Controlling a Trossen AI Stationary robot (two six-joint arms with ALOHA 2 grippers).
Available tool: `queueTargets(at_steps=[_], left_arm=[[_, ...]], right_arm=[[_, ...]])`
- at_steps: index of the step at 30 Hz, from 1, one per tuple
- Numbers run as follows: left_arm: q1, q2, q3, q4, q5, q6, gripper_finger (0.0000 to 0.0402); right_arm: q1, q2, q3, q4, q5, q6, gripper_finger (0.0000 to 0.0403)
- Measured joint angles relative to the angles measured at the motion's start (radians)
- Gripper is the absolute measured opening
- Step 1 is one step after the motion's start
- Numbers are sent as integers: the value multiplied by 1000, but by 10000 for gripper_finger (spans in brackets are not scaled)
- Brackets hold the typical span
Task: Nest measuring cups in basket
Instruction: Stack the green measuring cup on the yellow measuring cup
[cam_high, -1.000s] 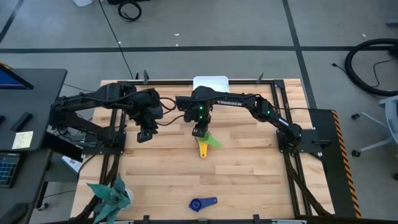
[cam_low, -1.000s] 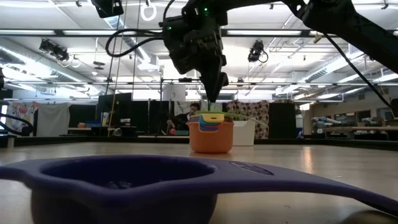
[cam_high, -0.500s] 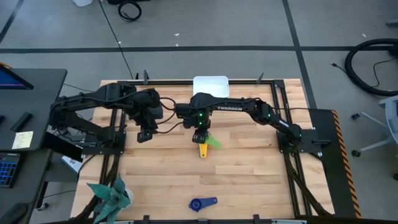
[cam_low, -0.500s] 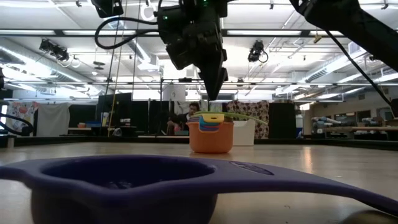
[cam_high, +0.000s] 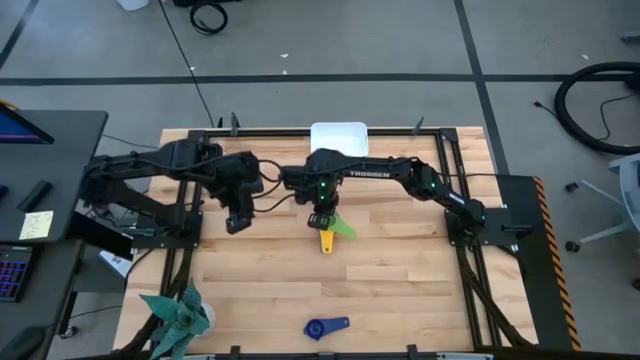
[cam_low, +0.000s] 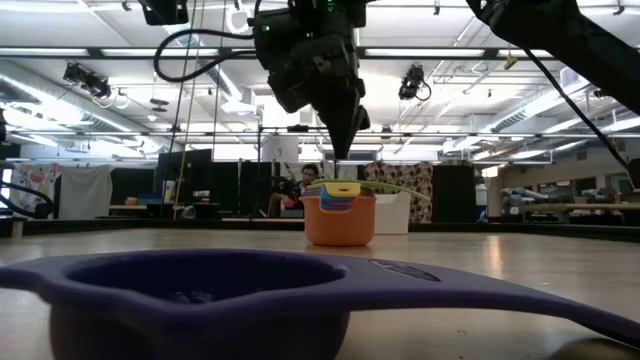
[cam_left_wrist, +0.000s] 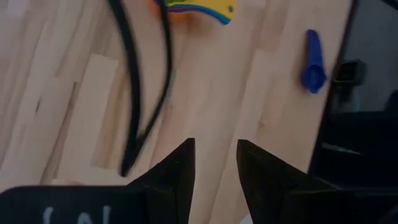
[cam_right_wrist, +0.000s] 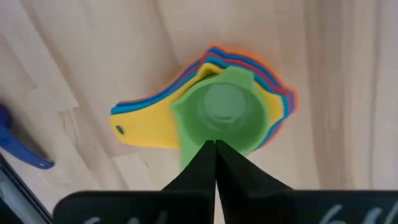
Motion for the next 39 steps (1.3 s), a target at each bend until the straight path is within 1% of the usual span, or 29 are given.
queueTargets(at_steps=[4,7,10,12,15,17,22,26,30,36,39], left_arm=[[-53,24,0,1,-92,-84,123],[-86,53,0,4,-159,-128,123],[-111,83,0,5,-220,-160,123],[-124,107,0,8,-250,-165,123],[-136,150,0,47,-256,-150,123],[-145,186,0,95,-254,-126,123],[-153,288,0,180,-255,-13,123],[-151,358,0,247,-255,81,123],[-136,435,0,289,-229,148,123],[-115,538,0,345,-203,195,123],[-112,571,1,397,-194,204,123]], right_arm=[[12,-24,-3,0,1,-3,5],[18,-87,-36,0,3,-7,6],[27,-181,-108,-2,17,2,6],[32,-255,-182,-1,41,22,5],[40,-352,-327,0,156,60,5],[43,-401,-443,14,200,78,5],[45,-503,-761,169,197,91,5],[44,-562,-932,282,186,83,5],[44,-597,-1030,427,176,56,5],[44,-601,-1095,665,99,-6,5],[44,-601,-1115,717,88,-14,5]])
